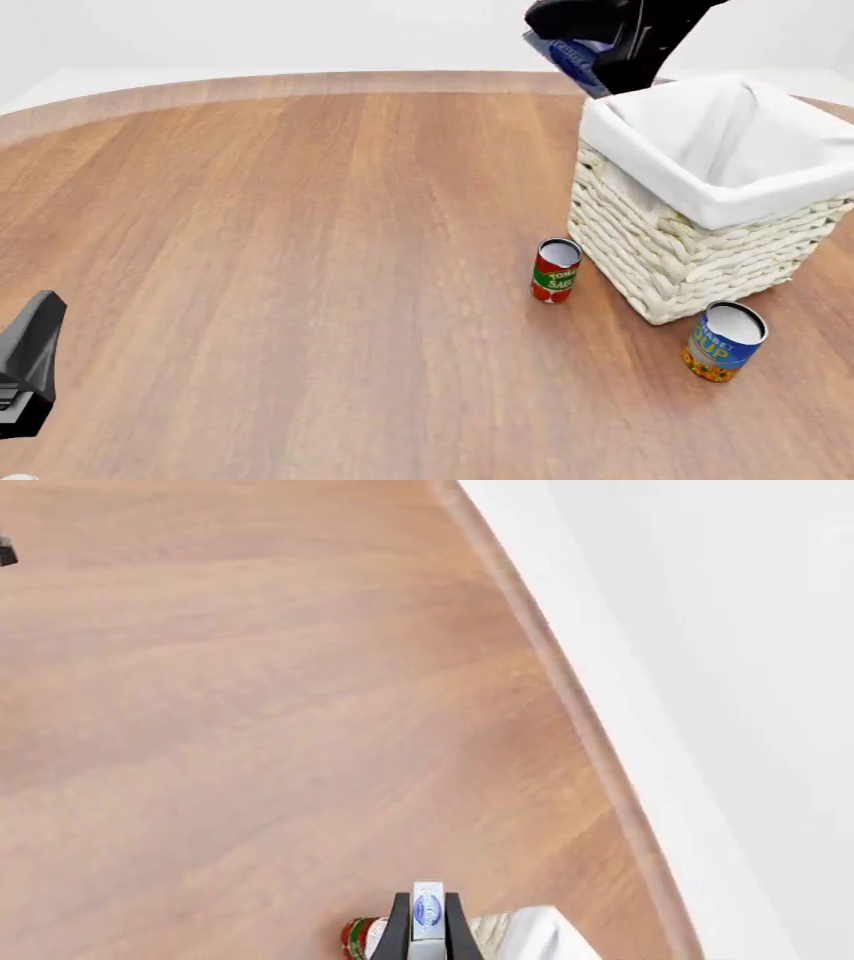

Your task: Pick up the alphabet soup and the cream cheese box, and put them in the basket.

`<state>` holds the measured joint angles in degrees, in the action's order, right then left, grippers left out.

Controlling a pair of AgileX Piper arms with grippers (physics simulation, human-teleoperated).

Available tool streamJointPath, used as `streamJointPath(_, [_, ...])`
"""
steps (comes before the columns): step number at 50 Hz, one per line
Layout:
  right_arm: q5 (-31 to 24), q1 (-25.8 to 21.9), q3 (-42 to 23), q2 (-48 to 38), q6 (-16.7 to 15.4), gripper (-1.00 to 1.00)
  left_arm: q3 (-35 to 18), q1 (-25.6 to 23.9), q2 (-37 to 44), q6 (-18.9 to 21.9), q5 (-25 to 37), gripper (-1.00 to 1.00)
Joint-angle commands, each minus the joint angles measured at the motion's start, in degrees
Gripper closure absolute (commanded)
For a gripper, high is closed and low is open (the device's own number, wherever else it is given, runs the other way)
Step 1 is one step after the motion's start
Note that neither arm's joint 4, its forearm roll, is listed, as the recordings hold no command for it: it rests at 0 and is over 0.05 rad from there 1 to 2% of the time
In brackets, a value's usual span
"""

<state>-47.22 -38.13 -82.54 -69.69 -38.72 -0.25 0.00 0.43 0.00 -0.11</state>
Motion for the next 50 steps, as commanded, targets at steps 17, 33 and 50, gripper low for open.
streamJointPath(17, [-4.4,3.9,-10.0,3.4,11.1,1.00,0.0,0.0,0.0,0.0,0.0,-1.00])
streamJointPath(33, [-4.1,6.1,-9.7,5.1,20.7,1.00,0.0,0.0,0.0,0.0,0.0,-1.00])
streamJointPath(50, [-1.1,9.4,-4.0,7.2,24.4,1.00,0.0,0.0,0.0,0.0,0.0,-1.00])
